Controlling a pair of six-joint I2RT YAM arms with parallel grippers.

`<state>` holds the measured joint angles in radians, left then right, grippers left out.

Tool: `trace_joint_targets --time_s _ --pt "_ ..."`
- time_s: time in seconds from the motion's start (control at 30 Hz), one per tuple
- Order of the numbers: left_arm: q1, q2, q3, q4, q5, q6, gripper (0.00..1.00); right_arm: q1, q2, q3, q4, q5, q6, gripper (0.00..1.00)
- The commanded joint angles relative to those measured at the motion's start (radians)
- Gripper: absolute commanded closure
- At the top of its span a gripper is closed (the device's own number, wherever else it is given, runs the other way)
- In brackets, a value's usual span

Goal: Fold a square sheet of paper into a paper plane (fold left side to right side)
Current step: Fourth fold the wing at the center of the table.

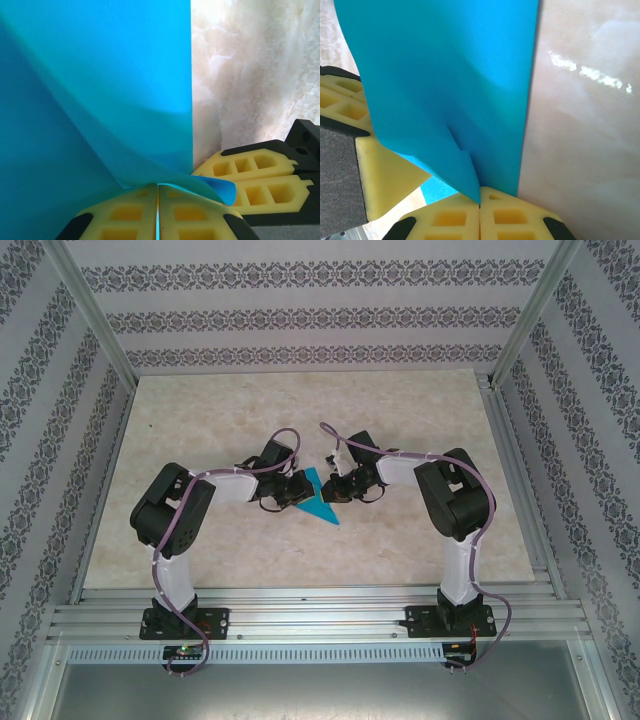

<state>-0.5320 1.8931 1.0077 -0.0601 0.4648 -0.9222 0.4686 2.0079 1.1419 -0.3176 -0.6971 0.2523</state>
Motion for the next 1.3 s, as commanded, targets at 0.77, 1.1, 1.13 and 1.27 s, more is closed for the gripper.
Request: trace_joint_targets --time_s 0.77,1.1,1.13,1.27 --pt "-0.045 0.078 0.038 -0.175 -0.156 0.094 0.9 -0.013 -0.182 -0.018 -0.068 0.137 0.028 0.73" --pt "-0.045 0.077 0.039 -0.182 -0.158 0.1 0.9 0.037 -0.304 -0.157 -0.008 0.043 0.082 0.75" --pt "-0.045 0.075 0.039 -0.183 -0.16 0.099 0.9 0.046 -0.299 -0.165 -0.003 0.039 0.083 0.75" --pt "-0.045 0.077 0.04 -0.187 -0.165 0.101 0.9 0.069 -0.258 -0.167 0.013 0.029 0.085 0.77"
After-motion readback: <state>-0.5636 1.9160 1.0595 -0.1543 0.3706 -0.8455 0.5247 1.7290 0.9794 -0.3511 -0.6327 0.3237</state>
